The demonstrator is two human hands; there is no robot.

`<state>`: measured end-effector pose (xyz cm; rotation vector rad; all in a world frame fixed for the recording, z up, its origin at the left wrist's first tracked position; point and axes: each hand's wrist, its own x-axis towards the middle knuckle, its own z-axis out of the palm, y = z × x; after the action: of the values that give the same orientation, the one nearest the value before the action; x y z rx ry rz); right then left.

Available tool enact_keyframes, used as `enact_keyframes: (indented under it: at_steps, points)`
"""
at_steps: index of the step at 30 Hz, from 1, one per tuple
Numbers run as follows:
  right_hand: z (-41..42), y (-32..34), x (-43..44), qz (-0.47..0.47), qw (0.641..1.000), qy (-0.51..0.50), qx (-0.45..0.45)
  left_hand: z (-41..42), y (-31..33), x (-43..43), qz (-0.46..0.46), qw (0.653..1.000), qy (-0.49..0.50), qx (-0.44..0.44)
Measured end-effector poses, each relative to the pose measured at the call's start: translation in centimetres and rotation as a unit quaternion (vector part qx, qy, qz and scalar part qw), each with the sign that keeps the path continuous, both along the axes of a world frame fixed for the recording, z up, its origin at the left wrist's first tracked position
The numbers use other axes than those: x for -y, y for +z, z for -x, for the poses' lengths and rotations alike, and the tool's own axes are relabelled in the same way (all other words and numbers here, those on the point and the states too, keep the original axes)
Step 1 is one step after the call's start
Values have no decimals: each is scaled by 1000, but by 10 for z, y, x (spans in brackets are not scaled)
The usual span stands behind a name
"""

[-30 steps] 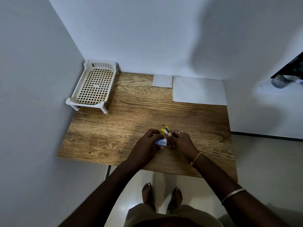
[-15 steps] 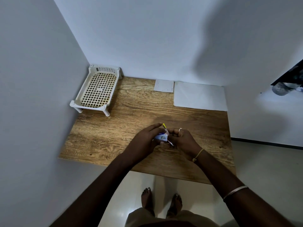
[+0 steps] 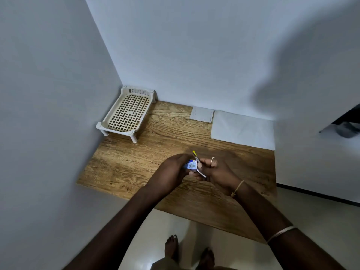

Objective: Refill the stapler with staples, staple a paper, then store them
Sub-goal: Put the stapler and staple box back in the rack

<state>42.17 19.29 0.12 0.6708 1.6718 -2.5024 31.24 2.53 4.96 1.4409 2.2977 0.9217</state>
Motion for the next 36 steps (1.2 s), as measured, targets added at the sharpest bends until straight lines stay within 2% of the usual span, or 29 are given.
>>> enact_keyframes:
  at_steps: [4,7,13,25,31,33,36]
  points:
    - [4,9,-4,25,1000,13,10,-5,5,0,32,999,3,-27]
    - [8,15,-8,-11,1000,21,19,-9,8,1,35,999,-19,-34]
    - [29,24,-9,-39,999,15,12,2,12,8,46,996,37,-62]
    - [148,12,19,-90,995,44,-19,123,-1,38,-2,998,70,-10]
    - [219,17,33,-211,969,106,-76,200,-8,51,-13,996,84,7]
    - [245,16,37,-306,942,108,-81,224,-11,52,-8,996,88,1]
    - [282,13,42,-477,874,66,-69,257,-13,49,-12,994,107,11]
